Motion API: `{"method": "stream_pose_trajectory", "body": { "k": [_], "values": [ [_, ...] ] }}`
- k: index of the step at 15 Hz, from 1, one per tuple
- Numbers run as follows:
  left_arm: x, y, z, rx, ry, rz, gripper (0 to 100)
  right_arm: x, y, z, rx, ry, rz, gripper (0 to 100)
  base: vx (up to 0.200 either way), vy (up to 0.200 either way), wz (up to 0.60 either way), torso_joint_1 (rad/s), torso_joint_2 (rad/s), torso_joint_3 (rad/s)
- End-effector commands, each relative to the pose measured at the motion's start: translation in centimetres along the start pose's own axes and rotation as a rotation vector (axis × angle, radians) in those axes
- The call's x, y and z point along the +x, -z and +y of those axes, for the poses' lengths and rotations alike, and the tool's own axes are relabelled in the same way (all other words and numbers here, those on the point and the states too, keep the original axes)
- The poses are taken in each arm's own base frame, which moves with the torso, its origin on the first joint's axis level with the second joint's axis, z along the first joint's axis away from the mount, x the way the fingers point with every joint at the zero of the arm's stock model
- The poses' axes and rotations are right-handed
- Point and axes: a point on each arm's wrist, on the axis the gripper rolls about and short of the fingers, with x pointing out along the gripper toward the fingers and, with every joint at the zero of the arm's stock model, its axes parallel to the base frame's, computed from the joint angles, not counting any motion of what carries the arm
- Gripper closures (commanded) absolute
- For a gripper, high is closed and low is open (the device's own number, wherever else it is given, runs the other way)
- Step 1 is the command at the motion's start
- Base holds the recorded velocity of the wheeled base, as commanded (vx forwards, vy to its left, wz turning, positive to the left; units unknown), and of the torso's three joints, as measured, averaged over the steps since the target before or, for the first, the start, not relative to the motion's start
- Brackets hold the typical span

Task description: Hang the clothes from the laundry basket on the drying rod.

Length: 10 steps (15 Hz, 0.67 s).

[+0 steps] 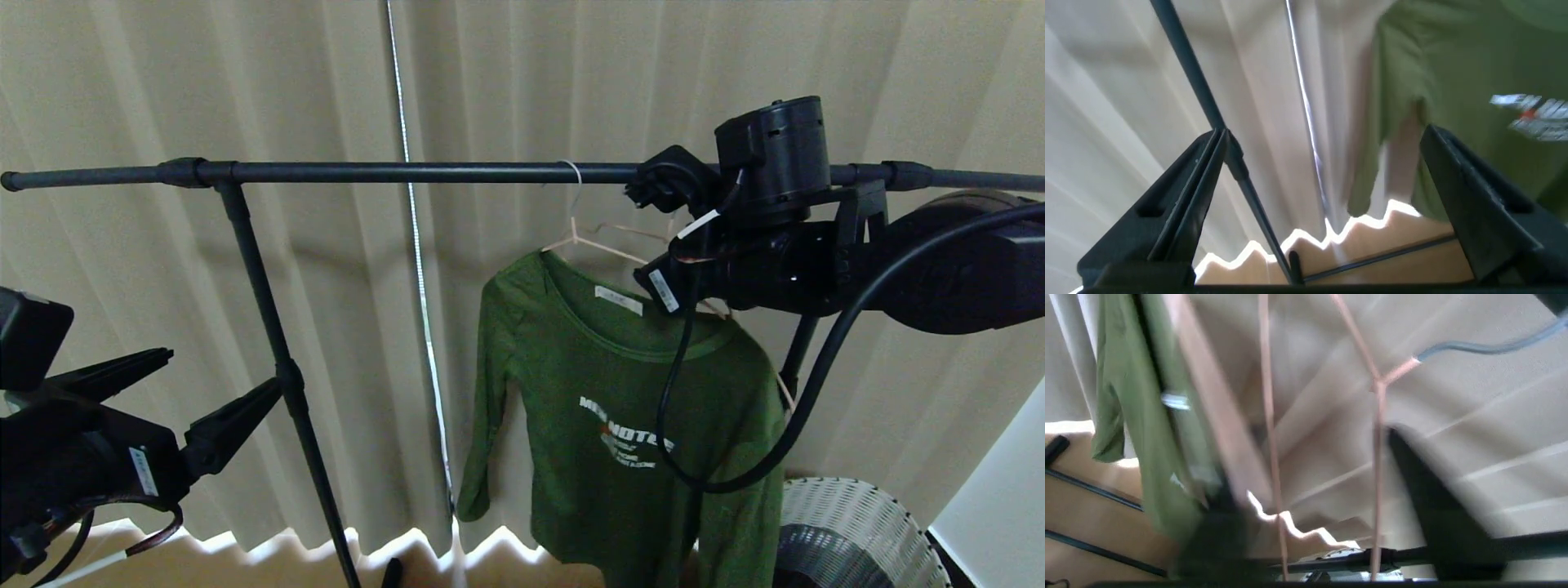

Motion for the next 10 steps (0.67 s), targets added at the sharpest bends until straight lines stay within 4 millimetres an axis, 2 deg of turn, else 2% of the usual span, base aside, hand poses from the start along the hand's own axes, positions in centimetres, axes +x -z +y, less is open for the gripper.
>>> {"method": "stream_pose_trajectory", "body": {
  "k": [1, 5, 7, 10],
  "values": [
    [0.0, 0.3, 0.2, -0.002, -0.019, 0.012, 0, -0.7, 0.1, -0.3, 0.015, -0.002, -0.007, 0, 0.000, 0.000, 0.00, 0.000, 0.00, 0.000],
    [0.1, 0.5, 1.1, -0.011, -0.077, 0.031, 0, -2.1, 1.1, -0.8, 0.114, -0.024, 0.004, 0, 0.000, 0.000, 0.00, 0.000, 0.00, 0.000],
    [0.1, 0.6, 1.1, -0.010, -0.077, 0.051, 0, -2.8, 1.0, -0.8, 0.172, -0.076, -0.014, 0, 0.000, 0.000, 0.00, 0.000, 0.00, 0.000],
    [0.0, 0.7, 1.3, -0.012, -0.092, 0.056, 0, -3.8, 1.4, -1.1, 0.182, -0.096, -0.017, 0, 0.000, 0.000, 0.00, 0.000, 0.00, 0.000]
  ]
}}
